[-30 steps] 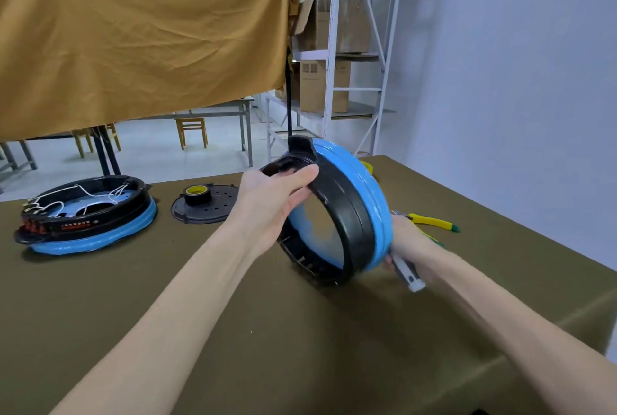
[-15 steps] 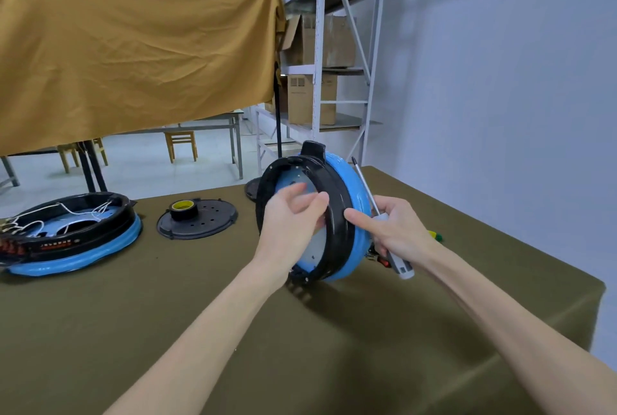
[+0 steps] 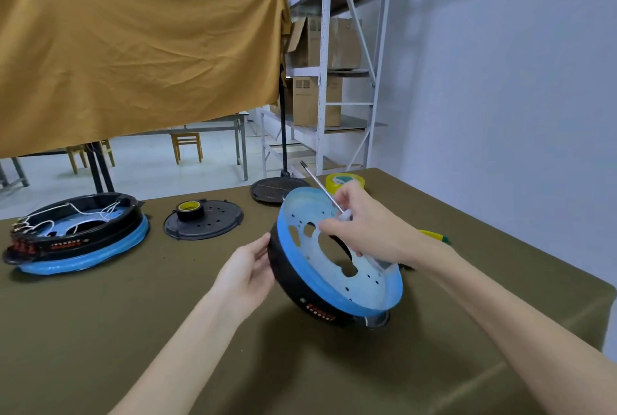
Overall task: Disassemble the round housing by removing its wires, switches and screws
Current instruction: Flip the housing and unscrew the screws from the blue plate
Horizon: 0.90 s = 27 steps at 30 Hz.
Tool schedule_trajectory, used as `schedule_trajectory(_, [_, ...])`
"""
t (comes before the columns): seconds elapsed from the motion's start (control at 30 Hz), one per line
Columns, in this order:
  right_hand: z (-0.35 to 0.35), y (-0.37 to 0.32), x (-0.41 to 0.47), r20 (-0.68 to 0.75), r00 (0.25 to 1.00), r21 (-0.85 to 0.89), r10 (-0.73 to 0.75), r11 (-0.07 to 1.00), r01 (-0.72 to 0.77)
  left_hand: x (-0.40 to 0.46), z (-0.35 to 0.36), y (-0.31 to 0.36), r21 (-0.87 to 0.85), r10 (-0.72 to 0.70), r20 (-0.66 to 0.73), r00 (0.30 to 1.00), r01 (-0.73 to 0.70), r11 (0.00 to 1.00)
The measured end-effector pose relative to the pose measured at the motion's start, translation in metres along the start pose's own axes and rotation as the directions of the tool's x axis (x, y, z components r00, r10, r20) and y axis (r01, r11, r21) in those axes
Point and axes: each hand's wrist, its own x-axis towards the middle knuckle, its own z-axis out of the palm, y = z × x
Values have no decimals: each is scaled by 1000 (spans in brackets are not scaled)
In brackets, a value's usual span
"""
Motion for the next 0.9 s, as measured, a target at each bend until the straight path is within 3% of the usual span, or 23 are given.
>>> schedule_trajectory(0.07, [-4,5,0,185,973,161,137,973,-168,4,-19,0,46,-62,-92,994,66,997])
schedule_trajectory(0.13, [-5,9,2,292,942,287,168,924,-253,6,-33,-2,168,-100,-154,983,125,978])
schedule_trajectory(0.3, [7,20,7,334,929,262,163,930,-257,9,-56,1,340,-123,-198,973,185,922])
schedule_trajectory(0.4, [9,27,15,357,912,273,204,911,-311,10,-59,7,682,23,-193,981,117,722])
schedule_trajectory(0.47, [11,28,21,348,922,339,169,894,-292,10,-61,9,772,64,-164,984,88,630])
schedule_trajectory(0.57, [23,28,30,134,986,276,95,952,-129,5,-65,8,822,73,-97,993,38,568])
schedule_trajectory(0.67, [39,29,41,-218,976,183,-19,981,60,5,-67,8,840,237,5,971,-133,527])
schedule_trajectory(0.77, [47,28,54,-387,922,430,15,888,166,10,-71,11,807,429,93,898,-320,496])
schedule_trajectory(0.9, [51,24,79,-406,896,690,180,703,172,12,-81,4,761,450,227,864,-445,471])
